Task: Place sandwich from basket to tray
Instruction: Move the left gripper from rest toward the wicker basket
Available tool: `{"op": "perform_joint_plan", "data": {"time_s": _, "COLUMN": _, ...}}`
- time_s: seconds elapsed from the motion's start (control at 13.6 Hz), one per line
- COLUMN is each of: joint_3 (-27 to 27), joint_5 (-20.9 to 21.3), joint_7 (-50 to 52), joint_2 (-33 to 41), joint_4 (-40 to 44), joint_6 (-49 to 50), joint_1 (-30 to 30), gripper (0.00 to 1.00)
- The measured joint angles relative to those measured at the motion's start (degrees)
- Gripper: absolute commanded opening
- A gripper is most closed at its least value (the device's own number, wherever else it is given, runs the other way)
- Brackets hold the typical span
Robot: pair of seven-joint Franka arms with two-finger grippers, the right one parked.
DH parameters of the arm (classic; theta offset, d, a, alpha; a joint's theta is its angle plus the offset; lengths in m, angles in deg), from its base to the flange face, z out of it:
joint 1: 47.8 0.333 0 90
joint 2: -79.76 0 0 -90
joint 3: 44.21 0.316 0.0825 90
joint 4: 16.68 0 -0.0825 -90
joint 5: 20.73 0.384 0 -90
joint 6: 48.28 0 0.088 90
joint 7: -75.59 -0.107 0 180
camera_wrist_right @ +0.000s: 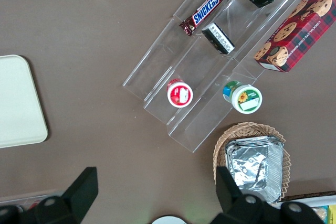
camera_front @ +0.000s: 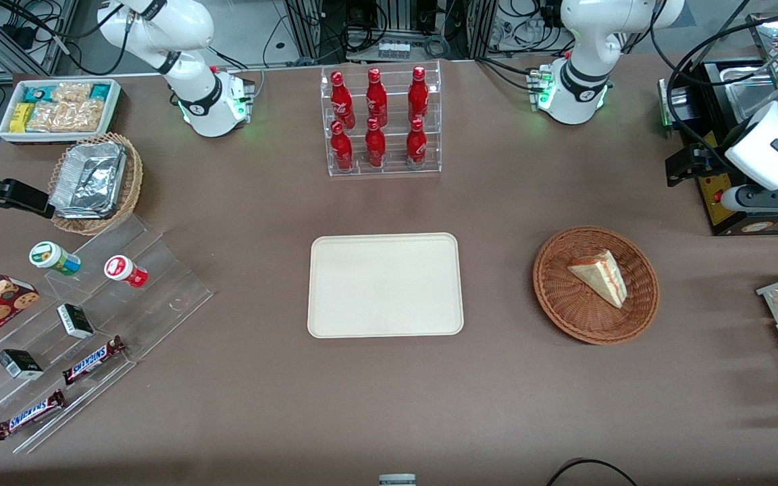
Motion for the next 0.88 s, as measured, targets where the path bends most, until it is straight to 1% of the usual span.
{"op": "perform_joint_plan", "data": {"time_s": 0.44, "joint_3": -0.03, "joint_5": 0.0, "joint_7": 0.0, "joint_2": 0.01, "joint_4": -0.13, "joint_6": 0.0, "joint_1": -0.01, "gripper": 1.0}}
{"op": "perform_joint_plan", "data": {"time_s": 0.59, "joint_3": -0.04, "joint_5": 0.0, "joint_7": 0.0, "joint_2": -0.06, "joint_4": -1.37, "joint_6": -0.16, "joint_1": -0.01, "gripper": 1.0}}
{"op": "perform_joint_plan", "data": {"time_s": 0.66, "joint_3": -0.04, "joint_5": 0.0, "joint_7": 0.0, "joint_2": -0.07, "joint_4": -2.92, "joint_6": -1.31, "joint_1": -0.01, "gripper": 1.0}}
{"op": "perform_joint_plan", "data": {"time_s": 0.88, "joint_3": -0.04, "joint_5": 0.01, "joint_7": 1.76, "joint_2": 0.2, "joint_4": -10.21, "joint_6": -9.35, "joint_1": -0.01, "gripper": 1.0}}
